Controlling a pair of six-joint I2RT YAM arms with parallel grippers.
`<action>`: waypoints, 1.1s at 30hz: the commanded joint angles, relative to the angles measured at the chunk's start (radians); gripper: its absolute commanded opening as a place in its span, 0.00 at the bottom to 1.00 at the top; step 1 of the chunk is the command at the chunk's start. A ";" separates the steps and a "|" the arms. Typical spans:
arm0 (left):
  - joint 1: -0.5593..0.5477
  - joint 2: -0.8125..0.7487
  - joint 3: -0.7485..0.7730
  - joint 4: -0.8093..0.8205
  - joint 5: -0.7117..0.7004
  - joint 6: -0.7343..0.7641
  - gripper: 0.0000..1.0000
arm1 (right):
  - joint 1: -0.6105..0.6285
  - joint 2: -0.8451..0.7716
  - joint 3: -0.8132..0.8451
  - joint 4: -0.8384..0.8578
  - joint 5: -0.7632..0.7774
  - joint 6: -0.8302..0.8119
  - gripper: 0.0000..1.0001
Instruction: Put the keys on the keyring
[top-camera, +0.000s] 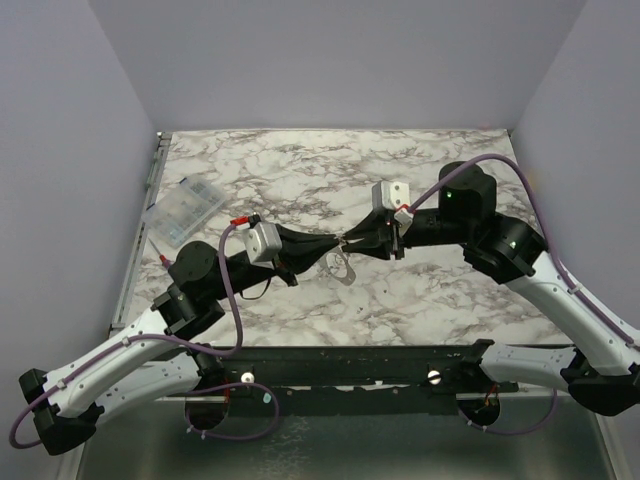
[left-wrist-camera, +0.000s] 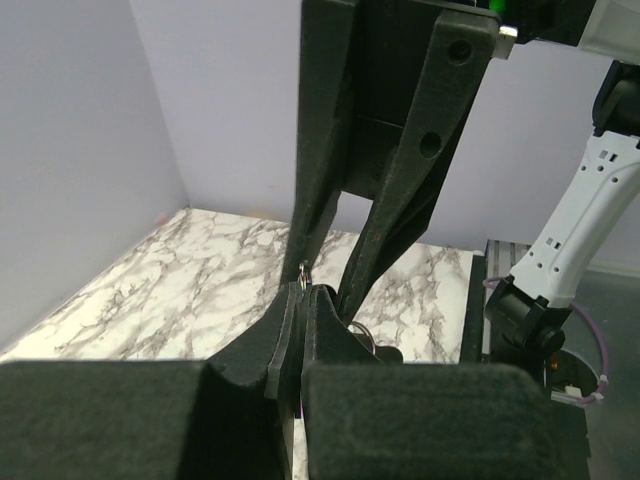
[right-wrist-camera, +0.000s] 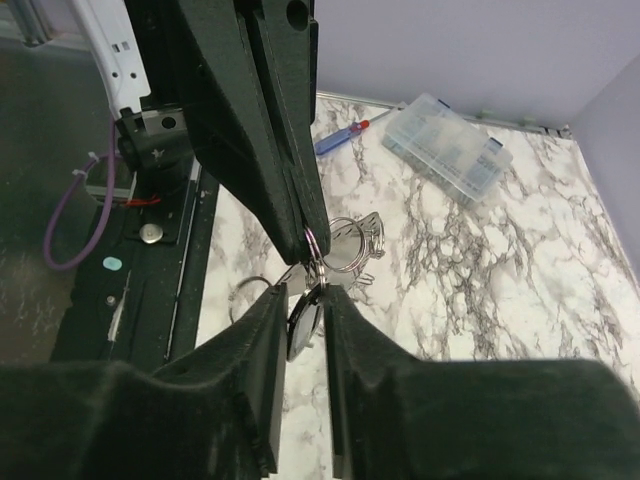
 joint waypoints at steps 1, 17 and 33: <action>0.000 -0.008 0.041 0.017 0.024 0.007 0.00 | 0.003 0.009 0.030 -0.063 -0.022 -0.037 0.17; 0.000 -0.029 0.043 0.079 -0.085 -0.010 0.00 | 0.003 -0.036 -0.059 0.033 0.015 0.005 0.01; 0.000 -0.065 -0.042 0.315 -0.269 -0.087 0.00 | 0.003 -0.092 -0.260 0.458 0.009 0.262 0.02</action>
